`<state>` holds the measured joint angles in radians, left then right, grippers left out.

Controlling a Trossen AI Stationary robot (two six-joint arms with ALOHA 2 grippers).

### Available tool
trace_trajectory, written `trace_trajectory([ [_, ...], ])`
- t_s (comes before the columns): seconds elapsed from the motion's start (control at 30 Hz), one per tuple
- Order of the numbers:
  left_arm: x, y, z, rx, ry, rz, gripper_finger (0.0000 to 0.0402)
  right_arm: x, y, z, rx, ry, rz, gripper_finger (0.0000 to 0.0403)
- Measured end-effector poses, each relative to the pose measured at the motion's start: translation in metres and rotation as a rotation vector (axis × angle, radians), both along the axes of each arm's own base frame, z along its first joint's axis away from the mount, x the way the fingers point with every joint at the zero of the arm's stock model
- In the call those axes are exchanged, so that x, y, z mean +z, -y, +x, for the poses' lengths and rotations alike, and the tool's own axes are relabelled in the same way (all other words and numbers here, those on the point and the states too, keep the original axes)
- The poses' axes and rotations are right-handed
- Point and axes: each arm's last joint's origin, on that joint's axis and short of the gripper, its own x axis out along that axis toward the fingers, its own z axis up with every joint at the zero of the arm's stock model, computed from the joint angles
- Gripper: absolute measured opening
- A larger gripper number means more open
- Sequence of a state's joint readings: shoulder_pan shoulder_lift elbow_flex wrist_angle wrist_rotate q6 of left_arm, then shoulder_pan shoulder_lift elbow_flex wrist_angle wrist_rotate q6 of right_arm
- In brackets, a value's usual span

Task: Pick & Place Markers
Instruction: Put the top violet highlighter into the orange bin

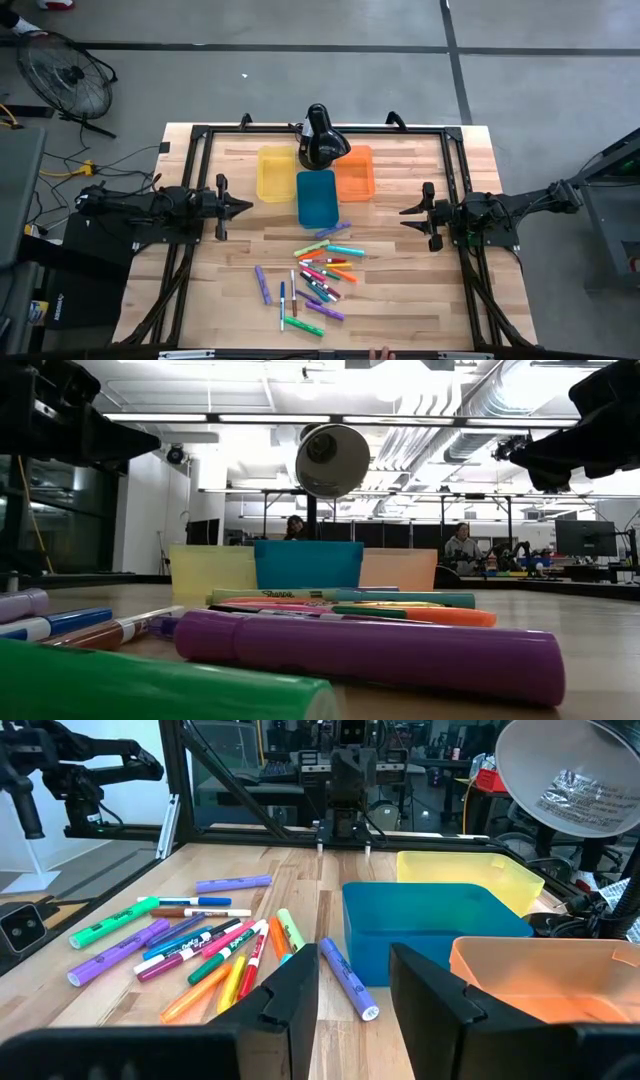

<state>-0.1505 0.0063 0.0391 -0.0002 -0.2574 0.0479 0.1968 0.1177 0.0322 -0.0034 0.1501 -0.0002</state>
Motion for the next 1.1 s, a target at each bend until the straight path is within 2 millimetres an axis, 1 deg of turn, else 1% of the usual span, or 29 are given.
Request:
trace_trajectory([
  [0.7, 0.0, 0.001, 0.0, -0.02, -0.001, 0.001, 0.0001, 0.0, 0.0, 0.0, 0.0, 0.0, 0.0, 0.0113],
  [0.87, 0.0, 0.001, 0.0, -0.02, -0.001, 0.0, 0.0001, 0.003, 0.002, 0.0, -0.056, 0.028, -0.044, 0.0113],
  [1.1, 0.0, 0.001, 0.0, -0.02, -0.002, 0.001, 0.0001, 0.011, 0.001, 0.0, -0.054, 0.113, 0.046, 0.0113],
])
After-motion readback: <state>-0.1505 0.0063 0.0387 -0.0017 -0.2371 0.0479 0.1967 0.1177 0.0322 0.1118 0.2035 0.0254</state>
